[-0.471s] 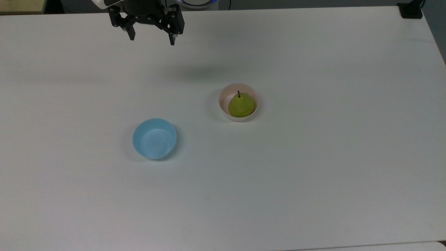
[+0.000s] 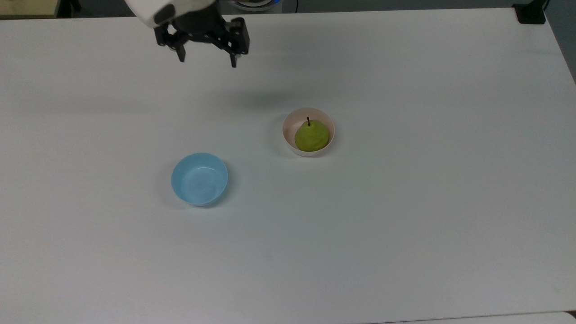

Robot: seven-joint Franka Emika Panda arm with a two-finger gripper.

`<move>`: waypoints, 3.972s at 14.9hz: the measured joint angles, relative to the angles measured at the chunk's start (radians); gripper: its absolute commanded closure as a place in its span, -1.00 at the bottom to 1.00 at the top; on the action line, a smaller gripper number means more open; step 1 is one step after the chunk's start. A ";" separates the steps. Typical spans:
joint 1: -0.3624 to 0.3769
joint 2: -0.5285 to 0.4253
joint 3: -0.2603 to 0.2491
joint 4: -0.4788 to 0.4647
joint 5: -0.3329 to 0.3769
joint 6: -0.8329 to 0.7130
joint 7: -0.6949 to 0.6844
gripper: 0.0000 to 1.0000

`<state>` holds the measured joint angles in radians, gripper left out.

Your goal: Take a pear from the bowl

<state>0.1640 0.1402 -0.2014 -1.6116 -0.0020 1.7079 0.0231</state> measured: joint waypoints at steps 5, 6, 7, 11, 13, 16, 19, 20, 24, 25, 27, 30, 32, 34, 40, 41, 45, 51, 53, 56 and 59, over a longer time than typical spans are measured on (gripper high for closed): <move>0.188 0.119 -0.007 0.011 0.001 0.079 0.000 -1.00; 0.225 0.150 -0.007 0.011 0.001 0.080 0.001 -1.00; 0.266 0.189 -0.006 0.012 0.001 0.083 0.002 -1.00; 0.321 0.311 -0.007 0.009 -0.001 0.221 0.003 -1.00; 0.321 0.347 -0.012 0.009 -0.001 0.237 -0.005 -1.00; 0.329 0.371 -0.010 0.007 -0.017 0.237 -0.023 -0.30; 0.331 0.376 -0.011 0.005 -0.054 0.237 -0.045 -0.03; 0.330 0.376 -0.012 0.004 -0.057 0.237 -0.049 0.01; 0.324 0.365 -0.019 0.006 -0.057 0.237 -0.053 0.21; 0.323 0.358 -0.022 0.007 -0.057 0.237 -0.053 0.25; 0.322 0.331 -0.027 0.008 -0.057 0.218 -0.053 0.27; 0.320 0.274 -0.037 0.013 -0.049 0.180 -0.053 0.27; 0.311 0.228 -0.045 0.040 -0.048 0.123 -0.054 0.26; 0.285 0.180 -0.047 0.057 -0.048 0.081 -0.069 0.26; 0.111 0.076 -0.061 0.060 -0.048 0.010 -0.194 0.26; 0.077 0.075 -0.062 0.060 -0.048 0.010 -0.216 0.26; -0.040 0.094 -0.061 0.032 -0.048 0.010 -0.291 0.26; -0.039 0.255 -0.053 0.021 -0.048 0.114 -0.291 0.21; -0.036 0.302 -0.053 0.022 -0.050 0.144 -0.291 0.13; -0.027 0.336 -0.053 0.019 -0.050 0.175 -0.291 -0.18; -0.011 0.347 -0.052 0.008 -0.051 0.197 -0.290 -0.54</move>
<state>0.1526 0.4871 -0.2536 -1.6035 -0.0529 1.9046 -0.2673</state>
